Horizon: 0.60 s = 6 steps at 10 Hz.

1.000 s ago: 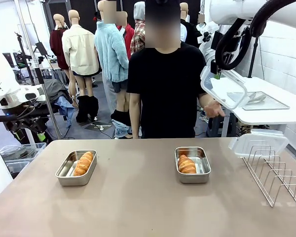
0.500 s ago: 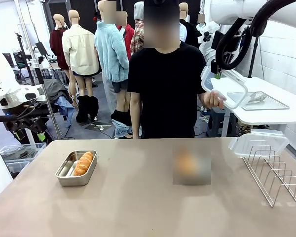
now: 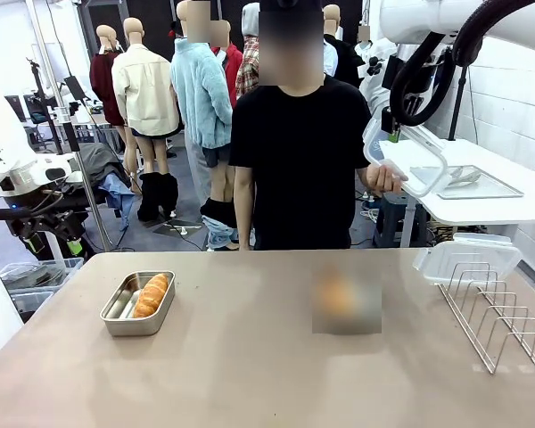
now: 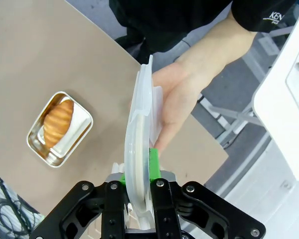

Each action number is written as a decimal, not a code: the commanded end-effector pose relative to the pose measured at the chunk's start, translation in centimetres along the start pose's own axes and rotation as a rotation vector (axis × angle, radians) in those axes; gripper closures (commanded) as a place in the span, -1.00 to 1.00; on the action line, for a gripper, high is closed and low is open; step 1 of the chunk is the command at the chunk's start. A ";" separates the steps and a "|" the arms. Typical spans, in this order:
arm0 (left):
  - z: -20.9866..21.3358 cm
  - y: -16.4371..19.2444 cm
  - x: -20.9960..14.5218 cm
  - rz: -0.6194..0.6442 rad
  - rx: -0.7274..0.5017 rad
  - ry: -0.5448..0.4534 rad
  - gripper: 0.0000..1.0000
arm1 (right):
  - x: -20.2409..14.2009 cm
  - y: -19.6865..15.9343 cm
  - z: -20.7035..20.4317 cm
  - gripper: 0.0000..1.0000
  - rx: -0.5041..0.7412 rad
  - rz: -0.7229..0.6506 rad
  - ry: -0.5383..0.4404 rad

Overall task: Place the bread in airtight containers.
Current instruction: Pick up one Airtight Container lid and hand it to the human.

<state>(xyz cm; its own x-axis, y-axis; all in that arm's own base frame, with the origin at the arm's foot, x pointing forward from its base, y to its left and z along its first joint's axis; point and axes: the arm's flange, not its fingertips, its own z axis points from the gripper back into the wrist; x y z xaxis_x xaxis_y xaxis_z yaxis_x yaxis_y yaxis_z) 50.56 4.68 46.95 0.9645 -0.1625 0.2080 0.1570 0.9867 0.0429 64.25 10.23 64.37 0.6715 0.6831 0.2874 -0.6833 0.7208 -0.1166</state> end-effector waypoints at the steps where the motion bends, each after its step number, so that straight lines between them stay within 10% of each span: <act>1: 0.2 0.1 -0.2 0.008 0.025 0.003 -1.00 | -0.3 0.4 0.4 0.50 0.016 0.023 -0.006; 5: 0.2 0.1 -0.2 0.008 0.025 0.003 -1.00 | -3.7 2.6 2.9 -1.00 0.032 0.159 0.009; 6: 0.2 0.1 -0.2 0.008 0.025 0.003 -1.00 | -5.1 2.9 3.6 -1.00 0.024 0.230 0.006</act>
<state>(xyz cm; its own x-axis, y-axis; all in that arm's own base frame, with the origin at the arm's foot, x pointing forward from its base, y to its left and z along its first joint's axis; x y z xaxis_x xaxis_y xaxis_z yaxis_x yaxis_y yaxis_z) 50.55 4.69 46.95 0.9645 -0.1625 0.2080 0.1570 0.9867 0.0429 60.07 9.62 66.59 0.5592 0.7890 0.2545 -0.7821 0.6039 -0.1538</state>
